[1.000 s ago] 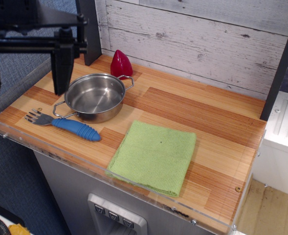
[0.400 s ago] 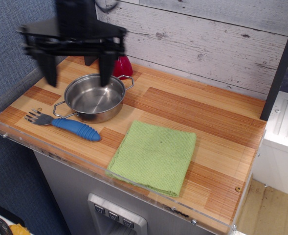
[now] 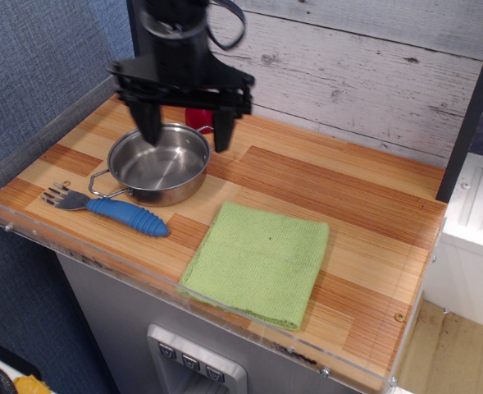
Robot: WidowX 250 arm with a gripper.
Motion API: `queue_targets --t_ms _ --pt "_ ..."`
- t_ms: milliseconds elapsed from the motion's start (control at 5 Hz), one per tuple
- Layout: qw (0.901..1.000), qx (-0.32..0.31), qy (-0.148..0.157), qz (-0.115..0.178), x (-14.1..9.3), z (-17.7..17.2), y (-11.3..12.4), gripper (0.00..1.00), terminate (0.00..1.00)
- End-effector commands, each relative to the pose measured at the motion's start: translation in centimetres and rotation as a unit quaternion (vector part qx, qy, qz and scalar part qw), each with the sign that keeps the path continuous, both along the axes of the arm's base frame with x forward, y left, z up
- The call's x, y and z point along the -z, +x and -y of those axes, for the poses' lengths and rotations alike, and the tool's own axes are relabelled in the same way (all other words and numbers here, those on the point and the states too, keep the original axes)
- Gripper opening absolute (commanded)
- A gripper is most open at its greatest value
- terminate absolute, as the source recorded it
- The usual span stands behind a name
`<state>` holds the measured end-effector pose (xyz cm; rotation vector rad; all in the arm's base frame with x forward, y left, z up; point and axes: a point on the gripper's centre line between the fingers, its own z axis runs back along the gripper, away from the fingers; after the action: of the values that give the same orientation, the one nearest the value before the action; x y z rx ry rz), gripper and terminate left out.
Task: Place the silver pot in front of the green towel.
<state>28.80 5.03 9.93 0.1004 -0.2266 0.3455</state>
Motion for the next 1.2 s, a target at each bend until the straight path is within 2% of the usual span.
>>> queue_targets --t_ms 0,200,400,600,1000 --pt "0.9997 0.018 -0.011 0.009 2.1 -0.7 2.8 1.0 0.0" --pt "0.9997 0.016 -0.018 -0.006 4.2 -0.9 3.7 1.0 0.0" --pt "0.9996 0.016 -0.01 -0.019 5.5 -1.1 4.3 1.0 0.0" --pt "0.9996 0.013 -0.004 -0.026 6.5 -1.7 4.4 1.0 0.0" --pt "0.9994 0.008 -0.01 -0.033 7.2 -2.2 4.3 1.0 0.0"
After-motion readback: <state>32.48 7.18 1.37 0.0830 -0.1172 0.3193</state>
